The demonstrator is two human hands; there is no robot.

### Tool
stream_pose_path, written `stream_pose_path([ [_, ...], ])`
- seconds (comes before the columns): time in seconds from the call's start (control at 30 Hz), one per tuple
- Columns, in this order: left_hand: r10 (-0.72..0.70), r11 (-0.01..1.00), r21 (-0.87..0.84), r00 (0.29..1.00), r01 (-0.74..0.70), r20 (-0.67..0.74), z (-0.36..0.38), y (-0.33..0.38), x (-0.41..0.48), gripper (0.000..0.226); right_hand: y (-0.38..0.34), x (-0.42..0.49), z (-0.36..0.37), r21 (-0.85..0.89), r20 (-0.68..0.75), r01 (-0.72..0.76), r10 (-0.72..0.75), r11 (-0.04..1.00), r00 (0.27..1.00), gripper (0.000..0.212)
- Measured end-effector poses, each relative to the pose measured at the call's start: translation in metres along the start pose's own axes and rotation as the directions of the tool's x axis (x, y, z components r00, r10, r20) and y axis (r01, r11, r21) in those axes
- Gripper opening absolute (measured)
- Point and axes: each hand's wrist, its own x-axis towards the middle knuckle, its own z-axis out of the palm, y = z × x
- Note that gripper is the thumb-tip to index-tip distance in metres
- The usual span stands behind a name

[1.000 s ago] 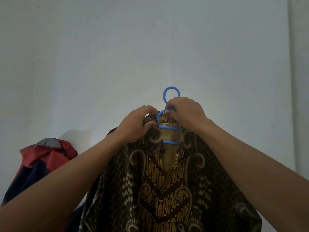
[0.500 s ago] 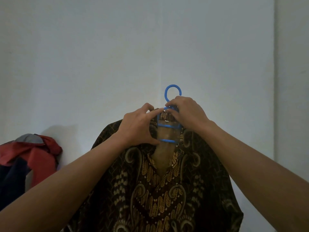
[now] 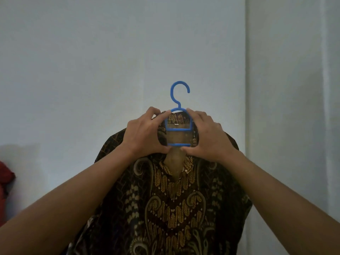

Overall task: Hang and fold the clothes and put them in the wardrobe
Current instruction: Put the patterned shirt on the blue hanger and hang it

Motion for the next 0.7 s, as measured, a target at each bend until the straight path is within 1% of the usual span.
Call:
stream_pose_path([
  [0.17, 0.027, 0.996, -0.089, 1.0, -0.026, 0.004, 0.001, 0.066, 0.028, 0.108, 0.042, -0.036, -0.054, -0.171, 0.005, -0.052, 0.054, 0.984, 0.999, 0.113],
  [0.4, 0.092, 0.966, -0.236, 0.994, -0.102, -0.051, -0.009, 0.192, 0.067, 0.108, 0.103, -0.108, -0.166, -0.281, 0.001, -0.146, 0.152, 0.949, 0.988, 0.113],
  [0.57, 0.136, 0.94, -0.305, 0.988, -0.152, -0.074, -0.017, 0.294, 0.093, 0.109, 0.146, -0.168, -0.246, -0.36, 0.012, -0.248, 0.271, 0.899, 0.963, 0.116],
  [0.7, 0.161, 0.902, -0.395, 0.985, -0.173, -0.063, -0.011, 0.374, 0.112, 0.109, 0.177, -0.215, -0.301, -0.425, 0.016, -0.344, 0.387, 0.838, 0.922, 0.116],
])
